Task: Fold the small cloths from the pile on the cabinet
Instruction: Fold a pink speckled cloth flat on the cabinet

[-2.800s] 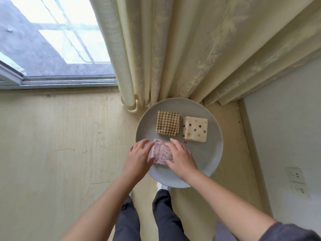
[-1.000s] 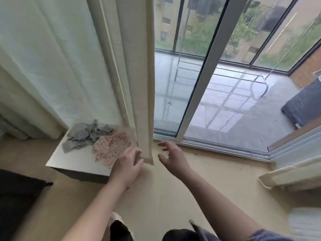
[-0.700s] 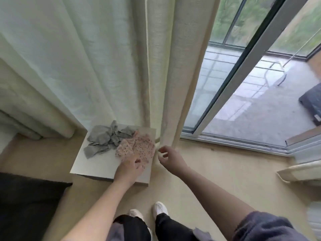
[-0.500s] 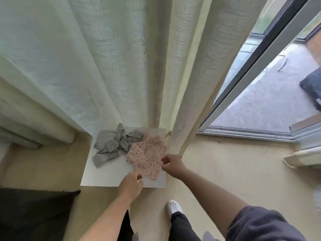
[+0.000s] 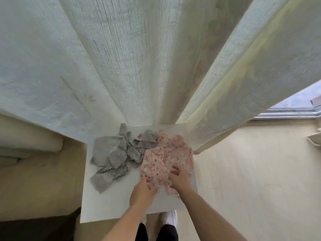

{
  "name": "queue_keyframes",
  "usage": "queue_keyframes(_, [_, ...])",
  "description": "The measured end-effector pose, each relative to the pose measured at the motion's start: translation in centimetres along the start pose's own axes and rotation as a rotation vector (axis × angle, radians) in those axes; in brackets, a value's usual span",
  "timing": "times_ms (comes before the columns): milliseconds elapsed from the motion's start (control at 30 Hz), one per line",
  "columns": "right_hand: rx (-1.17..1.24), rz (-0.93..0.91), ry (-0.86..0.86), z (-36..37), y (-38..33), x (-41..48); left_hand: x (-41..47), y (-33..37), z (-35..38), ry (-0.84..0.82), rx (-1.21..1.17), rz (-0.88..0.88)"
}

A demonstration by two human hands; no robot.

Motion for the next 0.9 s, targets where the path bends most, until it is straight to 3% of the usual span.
queue_keyframes(100, [0.038, 0.014, -0.023, 1.8, -0.2, 1.3, 1.4, 0.0, 2.0, 0.035, -0.023, 0.01])
queue_keyframes(233, [-0.036, -0.131, 0.044, 0.8, -2.2, 0.6, 1.2, 1.1, -0.1, 0.132, -0.126, 0.041])
queue_keyframes(433, [-0.079, -0.391, -0.045, -4.2, -10.5, -7.6, -4.3, 7.7, -11.7, 0.252, -0.401, 0.285])
queue_keyframes(633, [-0.152, -0.611, -0.146, -9.5, -19.5, -19.4, -13.0, 16.4, -22.4, 0.293, -0.451, 0.522])
queue_keyframes(900, [-0.278, -1.015, 0.0, -13.6, -28.2, -30.7, -21.1, 21.8, -32.7, 0.428, -0.618, 0.66])
Point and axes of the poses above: each hand's wrist, its own x-axis towards the middle knuckle, its own z-axis out of the palm, y = z × x, the point moved 8 cm from there along x, towards the middle knuckle, and after that the axes turned 13 degrees about y, right-handed, at the moved point
